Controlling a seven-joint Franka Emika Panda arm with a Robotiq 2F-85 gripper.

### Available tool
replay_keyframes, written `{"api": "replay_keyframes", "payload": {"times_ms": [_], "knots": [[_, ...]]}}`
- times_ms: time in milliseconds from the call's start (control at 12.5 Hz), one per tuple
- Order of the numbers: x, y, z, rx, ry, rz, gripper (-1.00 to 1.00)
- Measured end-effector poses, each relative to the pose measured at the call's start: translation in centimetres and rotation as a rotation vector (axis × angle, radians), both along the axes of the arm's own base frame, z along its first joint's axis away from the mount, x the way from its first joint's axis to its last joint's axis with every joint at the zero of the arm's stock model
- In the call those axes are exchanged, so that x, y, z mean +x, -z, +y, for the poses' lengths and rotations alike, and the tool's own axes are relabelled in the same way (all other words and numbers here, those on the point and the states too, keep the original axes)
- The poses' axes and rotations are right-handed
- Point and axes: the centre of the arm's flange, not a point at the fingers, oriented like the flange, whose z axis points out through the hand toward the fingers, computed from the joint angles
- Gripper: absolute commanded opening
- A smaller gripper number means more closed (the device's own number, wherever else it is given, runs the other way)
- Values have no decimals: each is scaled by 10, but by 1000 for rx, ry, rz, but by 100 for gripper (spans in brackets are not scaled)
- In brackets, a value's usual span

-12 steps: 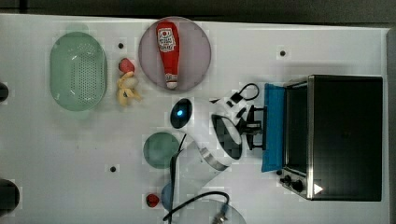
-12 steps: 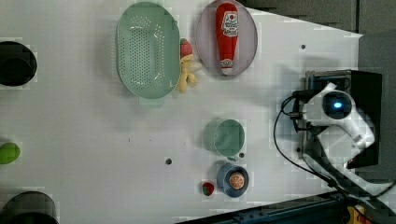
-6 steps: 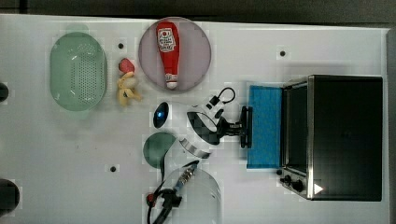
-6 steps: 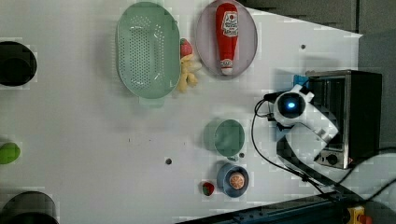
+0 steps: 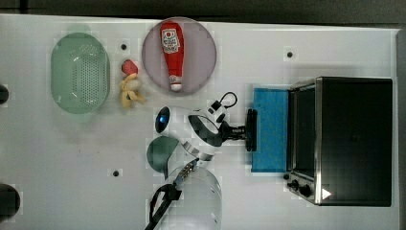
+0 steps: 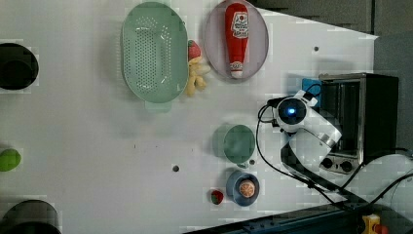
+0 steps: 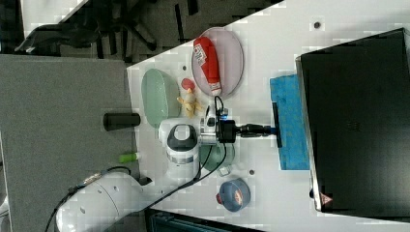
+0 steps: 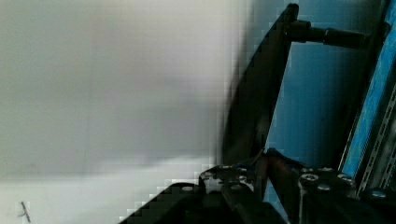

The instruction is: Flap open oven.

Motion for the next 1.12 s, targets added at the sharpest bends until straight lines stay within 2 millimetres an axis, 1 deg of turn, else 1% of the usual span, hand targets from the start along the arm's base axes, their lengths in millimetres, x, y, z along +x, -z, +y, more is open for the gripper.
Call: {"api": "replay_keyframes", "payload": {"times_ms": [160,240,320,400,480,560,640,720,800,960,1040,1120], "knots": [[4,-2,-2,23,46,-24,-65],[7,-7,-5,54,116,-49,-65],[11,-18,-12,100,216,-94,-65],[18,-38,-16,162,331,-152,-65],[26,-64,-18,223,442,-211,-65],[35,-97,-17,300,559,-276,-65],[43,-135,-13,382,662,-336,-65],[49,-180,-7,450,747,-374,-65],[51,-229,-2,498,792,-393,-65],[44,-333,3,558,790,-454,-65],[41,-383,3,595,787,-499,-65],[37,-429,1,638,786,-549,-65]]}}
